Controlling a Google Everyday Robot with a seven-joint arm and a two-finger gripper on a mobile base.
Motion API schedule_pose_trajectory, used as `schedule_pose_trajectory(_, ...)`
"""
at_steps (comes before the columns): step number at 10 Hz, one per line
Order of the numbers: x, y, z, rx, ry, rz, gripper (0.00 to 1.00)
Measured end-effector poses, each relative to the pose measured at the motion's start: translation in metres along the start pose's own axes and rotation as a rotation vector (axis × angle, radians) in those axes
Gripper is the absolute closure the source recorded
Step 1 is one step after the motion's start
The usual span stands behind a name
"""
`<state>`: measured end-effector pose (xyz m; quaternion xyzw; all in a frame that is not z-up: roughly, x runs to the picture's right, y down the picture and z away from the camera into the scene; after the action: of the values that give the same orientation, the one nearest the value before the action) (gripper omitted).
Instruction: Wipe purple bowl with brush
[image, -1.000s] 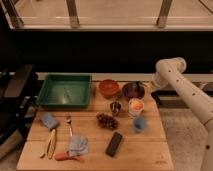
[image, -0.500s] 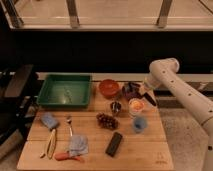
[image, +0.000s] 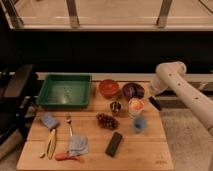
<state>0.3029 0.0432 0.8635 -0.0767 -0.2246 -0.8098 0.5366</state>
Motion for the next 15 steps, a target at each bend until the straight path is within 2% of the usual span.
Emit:
schedule_pose_trajectory(2, 0.002, 0.019, -0.004, -0.007, 0.01, 0.013, 1.0)
schedule_pose_trajectory(4, 0.013, 0.019, -0.006, -0.005, 0.025, -0.004, 1.0)
schedule_pose_trajectory(5, 0.018, 0.013, -0.004, 0.001, 0.03, -0.016, 1.0)
schedule_pose_trajectory(7, 0.03, -0.017, 0.0, 0.022, 0.036, -0.045, 1.0)
schedule_pose_trajectory(10, 0.026, -0.032, 0.003, 0.024, 0.022, -0.035, 1.0)
schedule_pose_trajectory(12, 0.019, -0.019, -0.001, 0.005, 0.017, -0.022, 1.0)
schedule_pose_trajectory(13, 0.016, -0.003, -0.007, -0.013, 0.02, -0.018, 1.0)
schedule_pose_trajectory(15, 0.022, 0.01, -0.011, -0.023, 0.034, -0.027, 1.0)
